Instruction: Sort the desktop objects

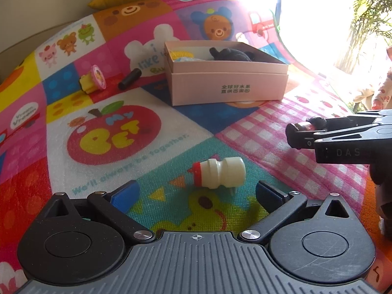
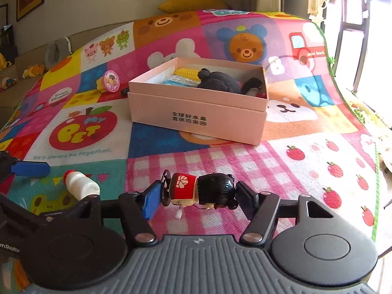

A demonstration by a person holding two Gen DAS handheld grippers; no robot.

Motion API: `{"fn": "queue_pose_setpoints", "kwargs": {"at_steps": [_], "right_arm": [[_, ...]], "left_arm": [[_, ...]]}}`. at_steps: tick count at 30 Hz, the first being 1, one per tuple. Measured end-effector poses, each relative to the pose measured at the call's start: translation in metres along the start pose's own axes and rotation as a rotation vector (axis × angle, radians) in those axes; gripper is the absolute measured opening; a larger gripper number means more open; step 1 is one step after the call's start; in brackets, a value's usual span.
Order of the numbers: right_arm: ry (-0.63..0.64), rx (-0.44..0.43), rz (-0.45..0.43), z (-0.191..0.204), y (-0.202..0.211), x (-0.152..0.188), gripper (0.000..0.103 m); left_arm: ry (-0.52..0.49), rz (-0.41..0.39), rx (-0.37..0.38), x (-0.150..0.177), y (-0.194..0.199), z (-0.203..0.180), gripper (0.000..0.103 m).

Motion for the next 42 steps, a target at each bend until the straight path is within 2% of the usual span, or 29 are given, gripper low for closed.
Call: {"fn": "queue_pose_setpoints", "kwargs": {"at_steps": [3,6,18,28,34,38,42], "right_arm": [[-0.073,-0.001,0.017,-0.017,0.003,0.005,0.065],[-0.116,-0.016,0.016,-0.023,0.002,0.006,0.065],[-0.108,-0.025,0.008,-0.02,0.002,0.006,0.065],[-0.096,-0.025,0.011,-0.017,0.001,0.006,0.065],[-0.075,0.002,0.033,-0.014,0.002,0.007,0.065],[-0.047,0.027,0.067,-0.011,0.009,0.007,0.065],[-0.005,0.044,0.061,-0.007,0.026,-0.001,0.065]], "left_arm": [[-0.048,-0.022,0.0,-0.004,0.002,-0.012,0.101],[-0.076,-0.012,0.005,-0.004,0.0,-0.021,0.07],[-0.04,-0.007,0.006,-0.01,-0.009,-0.021,0.071],[-0.037,-0.015,-0.004,-0.011,-0.008,-0.018,0.049],[-0.054,-0.018,0.01,-0.01,-0.001,-0.017,0.048],[-0.055,-0.043,0.017,-0.012,0.01,-0.015,0.048],[-0.064,-0.077,0.019,-0.018,0.022,-0.014,0.048]]}}
Point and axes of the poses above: each gripper's, at about its wrist camera, not at the fingertips, and y roughly against the way its jaws point, z to its left, x to its underside, the point moved 5 cm from there along -y, roughly the way its jaws point, and after that the axes turned 1 degree about -x, right-handed, at the moved point
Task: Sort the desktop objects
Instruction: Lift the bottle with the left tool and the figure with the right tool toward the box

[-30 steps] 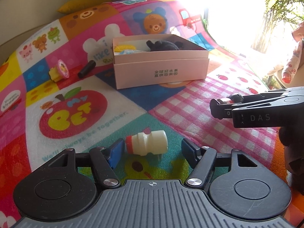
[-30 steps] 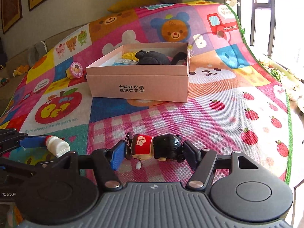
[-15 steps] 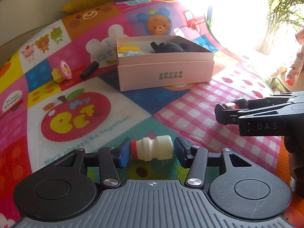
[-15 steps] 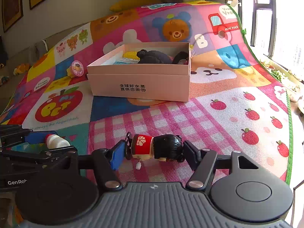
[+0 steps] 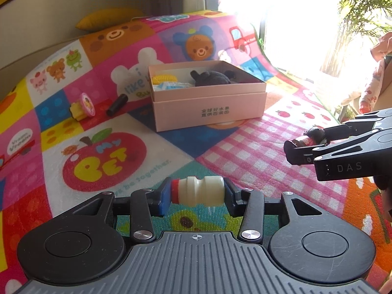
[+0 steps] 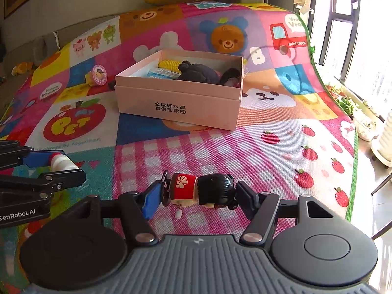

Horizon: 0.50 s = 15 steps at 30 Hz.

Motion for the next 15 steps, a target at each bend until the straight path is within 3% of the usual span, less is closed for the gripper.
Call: {"fn": "queue_pose_setpoints", "kwargs": {"at_steps": [4,8,15], "right_arm": [[0.058,-0.015,-0.035,0.005,0.025,-0.013,0.065],[0.083,-0.036,-0.084,0.001,0.045,-0.041,0.065],[-0.008,-0.067,-0.25,-0.035,0.047,-0.159,0.065]], "left_arm": [[-0.033,-0.046,-0.003,-0.016,0.007,0.001,0.048],[-0.077,-0.13,0.002,-0.055,0.004,0.003,0.048],[-0.101,-0.304,-0.018,-0.154,-0.042,0.012,0.049]]}}
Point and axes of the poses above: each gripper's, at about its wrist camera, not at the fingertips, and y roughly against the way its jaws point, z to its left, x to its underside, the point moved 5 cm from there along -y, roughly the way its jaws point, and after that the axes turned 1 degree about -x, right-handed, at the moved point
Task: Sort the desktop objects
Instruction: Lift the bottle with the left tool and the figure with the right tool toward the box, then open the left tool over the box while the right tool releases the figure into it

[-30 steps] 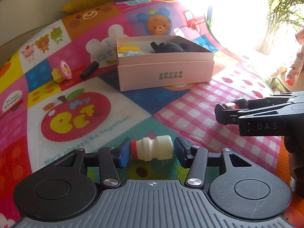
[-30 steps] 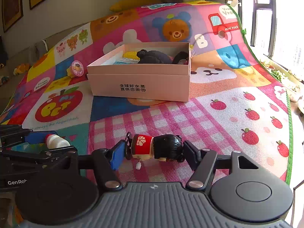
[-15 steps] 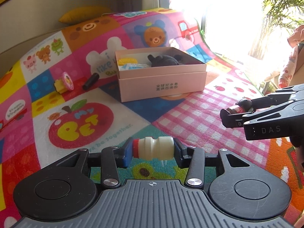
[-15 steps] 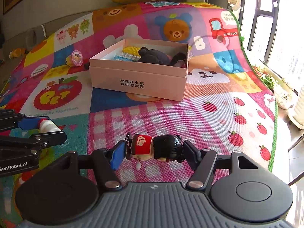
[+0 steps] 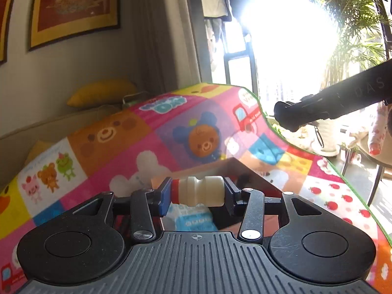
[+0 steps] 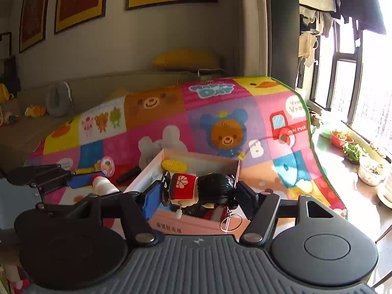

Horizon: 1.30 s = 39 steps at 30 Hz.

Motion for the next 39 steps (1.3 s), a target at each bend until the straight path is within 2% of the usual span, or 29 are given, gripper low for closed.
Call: {"fn": "queue_pose_setpoints", "kwargs": {"at_steps": [2,3,4,5,7,11,15,19,21,23,25,26,28,30,32,35,39], "right_arm": [[-0.027,0.023,-0.044,-0.006,-0.028,-0.033,0.065],[-0.033,0.042,-0.063,-0.008,-0.042,-0.046,0.069],[-0.038,0.047,-0.075,-0.009,-0.06,-0.058,0.081],[-0.047,0.043,-0.069,-0.011,-0.073,-0.064,0.083],[-0.094,0.046,-0.033,-0.017,-0.102,-0.071,0.083],[-0.09,0.046,0.009,-0.015,-0.126,-0.063,0.083],[-0.087,0.047,0.07,-0.003,-0.145,-0.055,0.083],[-0.06,0.013,0.126,0.029,-0.165,-0.055,0.083],[-0.035,-0.017,0.162,0.051,-0.177,-0.054,0.083],[0.0,-0.042,0.215,0.076,-0.191,-0.052,0.077],[0.038,-0.029,0.254,0.09,-0.201,-0.055,0.053],[0.04,-0.028,0.261,0.09,-0.202,-0.059,0.049],[0.048,0.021,0.244,0.079,-0.201,-0.067,0.046],[0.068,0.109,0.227,0.057,-0.202,-0.071,0.046],[0.065,0.213,0.252,0.024,-0.207,-0.067,0.046],[-0.017,0.323,0.316,-0.023,-0.219,-0.052,0.043],[-0.153,0.392,0.391,-0.063,-0.237,-0.023,0.031]], "left_arm": [[0.027,-0.003,-0.01,-0.008,-0.029,0.009,0.06],[0.041,0.012,-0.014,-0.006,-0.04,0.014,0.074],[0.064,0.033,-0.018,-0.002,-0.047,0.022,0.079],[0.088,0.049,-0.017,0.005,-0.049,0.029,0.081],[0.123,0.065,-0.016,0.022,-0.042,0.045,0.101],[0.139,0.151,-0.083,0.066,-0.024,0.08,0.101],[0.198,0.217,-0.166,0.1,-0.012,0.12,0.102],[0.224,0.183,-0.261,0.117,0.006,0.146,0.103],[0.207,0.154,-0.275,0.121,0.012,0.149,0.103],[0.23,0.136,-0.258,0.126,0.014,0.152,0.103],[0.28,0.134,-0.223,0.129,0.015,0.158,0.103],[0.304,0.125,-0.217,0.129,0.016,0.161,0.103],[0.359,0.115,-0.194,0.132,0.017,0.168,0.103],[0.403,0.117,-0.176,0.135,0.017,0.173,0.103],[0.416,0.114,-0.164,0.135,0.017,0.174,0.103],[0.411,0.103,-0.156,0.135,0.018,0.172,0.103],[0.426,0.109,-0.148,0.137,0.017,0.174,0.103]]}}
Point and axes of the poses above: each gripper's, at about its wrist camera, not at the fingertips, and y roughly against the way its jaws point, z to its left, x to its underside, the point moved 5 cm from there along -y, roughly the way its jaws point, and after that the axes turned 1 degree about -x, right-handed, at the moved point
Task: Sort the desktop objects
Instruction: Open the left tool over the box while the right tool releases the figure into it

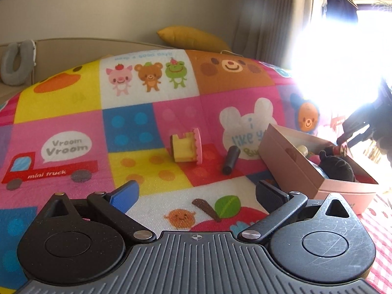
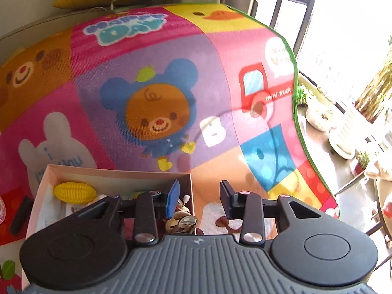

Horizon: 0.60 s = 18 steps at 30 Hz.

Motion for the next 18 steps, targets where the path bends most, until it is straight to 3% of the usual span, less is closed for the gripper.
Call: {"fn": "queue_pose_setpoints", "kwargs": {"at_steps": [2,3,5,8,11,13,18], "right_arm": [[-0.079,-0.089,0.085,-0.001,-0.009,0.01,0.028],[-0.102,-0.123,0.104,0.003,-0.007,0.014,0.035],[-0.077,-0.15,0.093,0.014,0.005,0.015,0.037],[-0.102,-0.296,0.077,0.021,0.02,0.008,0.036],[-0.046,-0.24,-0.016,0.029,0.033,0.0,0.036],[-0.015,-0.231,-0.032,0.035,0.035,0.0,0.036],[0.014,-0.346,-0.007,0.071,0.044,0.007,0.038]], "left_arm": [[0.008,0.007,0.002,0.0,-0.001,0.001,0.103],[0.012,0.01,0.003,0.0,-0.002,0.001,0.103],[0.014,0.012,0.003,0.001,-0.002,0.002,0.103],[0.016,0.019,0.0,0.001,-0.003,0.002,0.103],[0.018,0.028,-0.004,0.001,-0.005,0.003,0.103],[0.02,0.032,-0.006,0.002,-0.006,0.003,0.103],[0.015,0.044,-0.009,0.003,-0.008,0.003,0.103]]}}
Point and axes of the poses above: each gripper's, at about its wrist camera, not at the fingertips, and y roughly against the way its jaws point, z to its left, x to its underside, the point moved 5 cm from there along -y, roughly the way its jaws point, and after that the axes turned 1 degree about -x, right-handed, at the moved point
